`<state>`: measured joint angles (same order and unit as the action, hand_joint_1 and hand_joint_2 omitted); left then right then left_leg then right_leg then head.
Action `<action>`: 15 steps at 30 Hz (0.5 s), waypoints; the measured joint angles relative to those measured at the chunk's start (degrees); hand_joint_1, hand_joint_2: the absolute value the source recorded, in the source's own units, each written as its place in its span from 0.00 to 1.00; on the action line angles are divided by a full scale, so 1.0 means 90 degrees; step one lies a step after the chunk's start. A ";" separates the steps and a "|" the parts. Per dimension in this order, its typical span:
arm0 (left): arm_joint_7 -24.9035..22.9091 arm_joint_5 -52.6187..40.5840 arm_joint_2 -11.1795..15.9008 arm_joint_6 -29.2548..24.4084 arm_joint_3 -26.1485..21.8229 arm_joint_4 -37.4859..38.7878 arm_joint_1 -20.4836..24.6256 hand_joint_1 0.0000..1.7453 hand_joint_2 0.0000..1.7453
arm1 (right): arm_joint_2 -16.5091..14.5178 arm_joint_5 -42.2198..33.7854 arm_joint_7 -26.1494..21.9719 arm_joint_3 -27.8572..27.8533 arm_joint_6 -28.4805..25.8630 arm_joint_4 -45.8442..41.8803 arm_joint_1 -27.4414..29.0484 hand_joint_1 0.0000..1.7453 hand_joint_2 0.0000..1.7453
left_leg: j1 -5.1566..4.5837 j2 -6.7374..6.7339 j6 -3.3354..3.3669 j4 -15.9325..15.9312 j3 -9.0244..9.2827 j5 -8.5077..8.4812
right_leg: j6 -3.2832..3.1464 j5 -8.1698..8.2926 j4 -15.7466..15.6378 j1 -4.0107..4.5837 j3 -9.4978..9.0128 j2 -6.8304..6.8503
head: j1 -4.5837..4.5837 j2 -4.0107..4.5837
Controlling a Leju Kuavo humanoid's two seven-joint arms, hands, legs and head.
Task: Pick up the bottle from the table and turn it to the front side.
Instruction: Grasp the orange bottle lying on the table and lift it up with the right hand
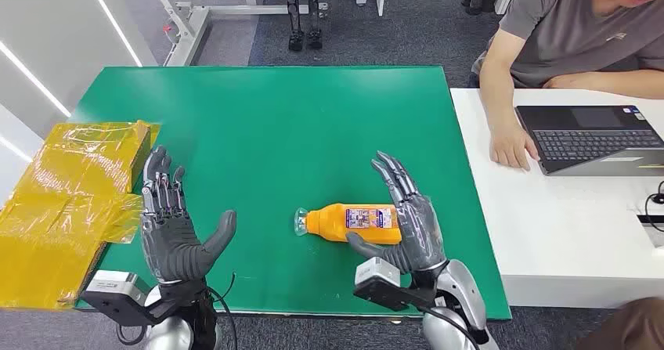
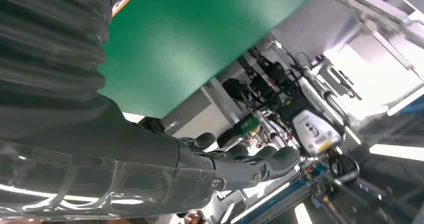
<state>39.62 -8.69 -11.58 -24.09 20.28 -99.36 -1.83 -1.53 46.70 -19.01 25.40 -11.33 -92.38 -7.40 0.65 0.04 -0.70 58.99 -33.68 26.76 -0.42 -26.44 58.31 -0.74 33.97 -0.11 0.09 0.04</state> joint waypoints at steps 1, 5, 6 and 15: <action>0.0001 0.0002 0.0002 0.0011 0.0000 0.0006 0.0015 0.00 1.00 | 0.0020 0.0046 0.0022 -0.0007 0.0073 0.0061 -0.0073 0.00 1.00 | 0.0000 0.0000 0.0000 0.0000 0.0000 0.0000 | 0.0000 0.0000 0.0000 0.0000 0.0000 0.0000 | 0.0001 0.0000; 0.0002 0.0012 0.0020 0.0090 0.0000 0.0043 0.0096 0.00 1.00 | 0.0194 0.0300 0.0112 -0.0041 0.0623 0.0568 -0.0611 0.00 1.00 | 0.0000 0.0000 0.0000 0.0001 0.0000 0.0000 | -0.0001 0.0001 0.0001 0.0000 0.0000 0.0000 | 0.0001 0.0000; 0.0002 0.0014 0.0027 0.0117 0.0000 0.0055 0.0118 0.00 1.00 | 0.0261 0.0335 0.0119 -0.0038 0.0776 0.0752 -0.0777 0.00 1.00 | 0.0000 0.0001 0.0000 0.0001 0.0000 0.0000 | -0.0002 0.0002 0.0001 0.0000 0.0000 0.0000 | 0.0002 0.0000; -0.0002 0.0013 0.0080 0.0233 0.0000 0.0174 0.0291 0.00 1.00 | 0.0718 -0.0073 0.0164 0.0205 0.1953 0.2561 -0.2144 0.00 1.00 | 0.0000 0.0003 0.0002 0.0003 -0.0001 -0.0002 | -0.0002 0.0002 0.0001 0.0000 0.0001 0.0002 | 0.0001 0.0001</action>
<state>39.60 -8.57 -10.86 -21.99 20.28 -97.79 0.79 4.93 46.05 -17.54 27.24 6.25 -69.33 -26.69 0.65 0.07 -0.68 59.02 -33.69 26.74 -0.44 -26.42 58.32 -0.74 33.98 -0.09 0.10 0.05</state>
